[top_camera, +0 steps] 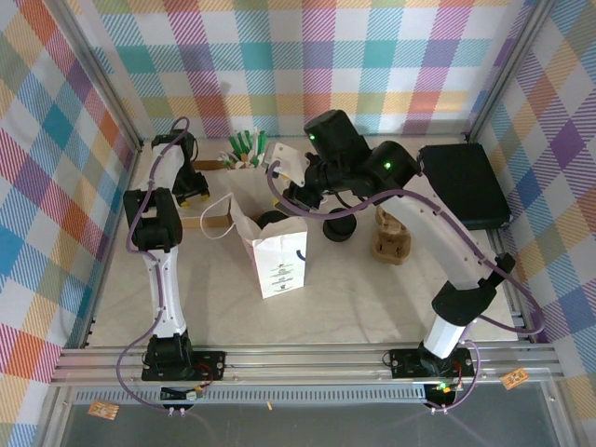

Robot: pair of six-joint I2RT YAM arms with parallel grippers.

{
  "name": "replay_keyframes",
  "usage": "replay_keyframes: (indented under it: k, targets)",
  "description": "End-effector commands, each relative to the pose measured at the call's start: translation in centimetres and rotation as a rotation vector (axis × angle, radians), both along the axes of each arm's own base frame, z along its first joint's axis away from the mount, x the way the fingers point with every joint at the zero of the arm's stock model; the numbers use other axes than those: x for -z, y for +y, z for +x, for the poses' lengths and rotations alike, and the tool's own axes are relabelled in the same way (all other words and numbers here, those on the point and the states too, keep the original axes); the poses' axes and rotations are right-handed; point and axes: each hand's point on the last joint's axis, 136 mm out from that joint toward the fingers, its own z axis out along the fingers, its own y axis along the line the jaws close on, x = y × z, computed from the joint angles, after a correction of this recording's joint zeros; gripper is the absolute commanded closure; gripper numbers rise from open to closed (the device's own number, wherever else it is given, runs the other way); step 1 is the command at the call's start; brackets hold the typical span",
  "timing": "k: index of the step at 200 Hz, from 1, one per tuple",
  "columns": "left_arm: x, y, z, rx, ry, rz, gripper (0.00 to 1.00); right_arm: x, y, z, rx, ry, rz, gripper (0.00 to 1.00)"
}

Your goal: Pack the takeout coffee

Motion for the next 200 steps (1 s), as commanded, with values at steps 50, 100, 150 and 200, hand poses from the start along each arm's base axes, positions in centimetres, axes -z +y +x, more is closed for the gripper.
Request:
replay_keyframes:
  k: [50,100,150,200]
  targets:
    - [1.0,-0.4,-4.1,-0.02,0.124,-0.038,0.47,0.4,-1.1,-0.3,0.001,-0.003,-0.008,0.42]
    - [0.3,0.0,-3.3,-0.018,0.08,-0.016,0.78,0.6,-1.2,-0.4,-0.003,0.004,-0.009,0.42]
    - [-2.2,0.2,-2.2,-0.019,0.025,-0.002,0.78,0.7,-1.2,-0.5,-0.003,0.012,-0.005,0.42]
    - [-3.8,0.6,-1.9,-0.003,-0.011,0.022,0.98,0.8,-1.1,-0.7,-0.012,0.017,-0.001,0.42]
